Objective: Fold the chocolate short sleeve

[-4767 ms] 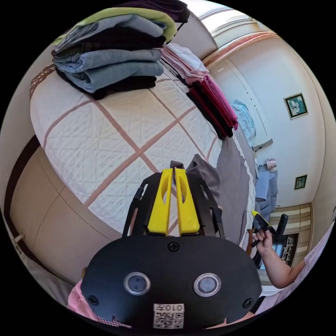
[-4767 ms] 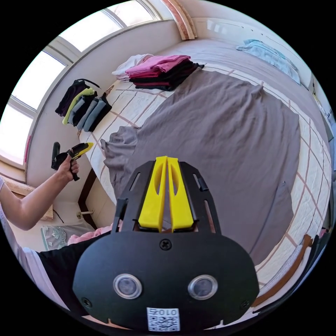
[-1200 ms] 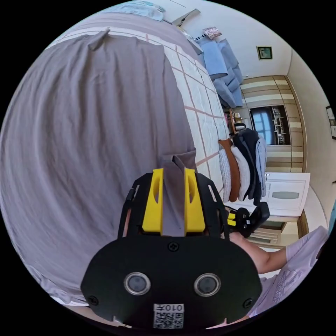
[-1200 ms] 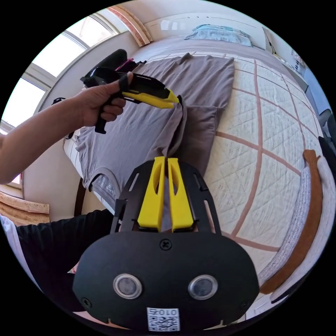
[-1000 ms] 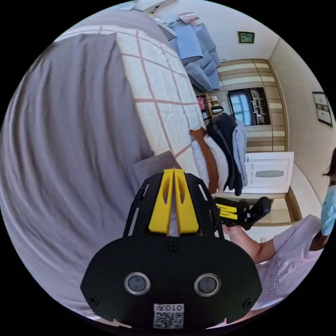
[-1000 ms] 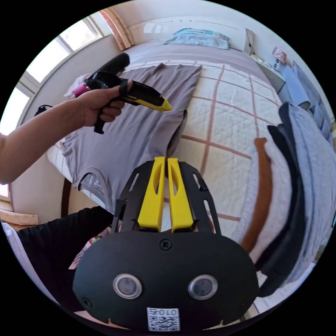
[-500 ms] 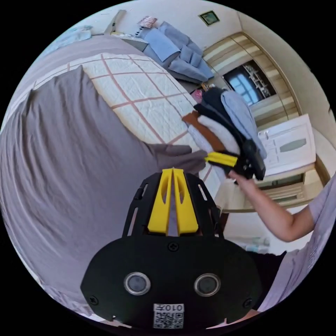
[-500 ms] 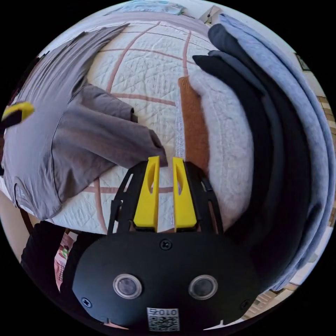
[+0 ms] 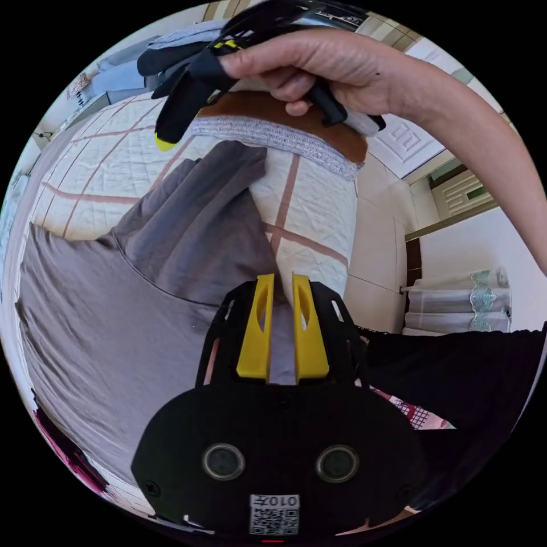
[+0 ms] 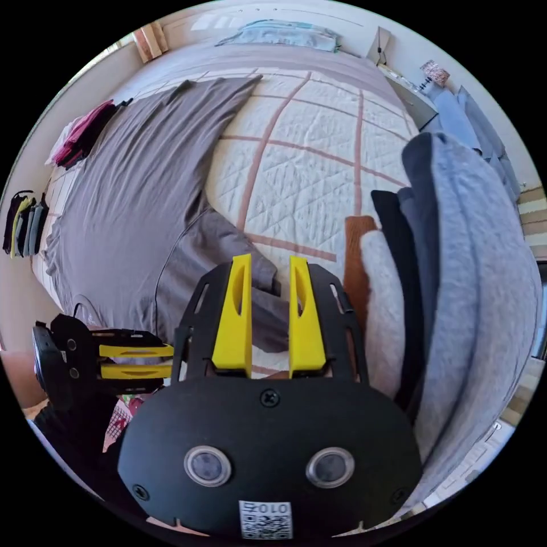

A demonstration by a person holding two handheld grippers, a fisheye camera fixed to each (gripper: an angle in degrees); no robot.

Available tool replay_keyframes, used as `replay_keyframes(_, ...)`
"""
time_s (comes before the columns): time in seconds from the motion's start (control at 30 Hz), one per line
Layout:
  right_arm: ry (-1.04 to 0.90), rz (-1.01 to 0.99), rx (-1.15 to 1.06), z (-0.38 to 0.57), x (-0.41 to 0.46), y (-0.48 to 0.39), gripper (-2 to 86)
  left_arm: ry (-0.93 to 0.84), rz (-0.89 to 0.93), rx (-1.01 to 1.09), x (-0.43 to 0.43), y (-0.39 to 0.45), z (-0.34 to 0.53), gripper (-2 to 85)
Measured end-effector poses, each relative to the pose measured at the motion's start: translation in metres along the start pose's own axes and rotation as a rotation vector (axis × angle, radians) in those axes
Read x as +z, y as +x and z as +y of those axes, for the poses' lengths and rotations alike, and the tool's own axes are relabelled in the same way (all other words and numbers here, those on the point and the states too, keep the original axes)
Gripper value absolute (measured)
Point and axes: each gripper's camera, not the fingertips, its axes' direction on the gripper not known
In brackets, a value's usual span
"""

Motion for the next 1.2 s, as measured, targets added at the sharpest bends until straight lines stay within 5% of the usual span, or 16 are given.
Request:
replay_keyframes(0.1,-0.114,-0.054,0.002,-0.016,0.033,-0.007,6.6,0.028,0.069,-0.065,-0.011,-0.01,0.0,3.5)
replay_keyframes(0.23,-0.005,-0.035,0.028,-0.017,0.01,-0.01,4.4,0.06,0.119,-0.11,-0.033,-0.021,-0.005,2.1)
replay_keyframes(0.53,0.013,0.274,-0.088,-0.043,0.04,-0.049,3.6,0.087,0.146,-0.143,-0.101,-0.034,-0.03,1.6)
replay_keyframes(0.67,0.137,0.251,0.022,-0.036,0.019,-0.05,4.2,0.098,0.172,-0.14,-0.146,-0.042,-0.042,2.8)
replay_keyframes(0.83,0.248,0.484,0.141,-0.017,0.005,-0.058,2.0,0.116,0.215,-0.139,-0.197,-0.052,-0.052,3.7)
replay_keyframes(1.0,0.263,0.243,-0.01,-0.03,-0.008,-0.093,2.4,0.373,0.266,-0.256,-0.298,-0.082,-0.018,3.7)
replay_keyframes(1.2,0.445,-0.151,-0.301,-0.055,-0.028,-0.202,3.2,0.631,0.213,-0.83,-0.415,-0.143,0.173,4.4)
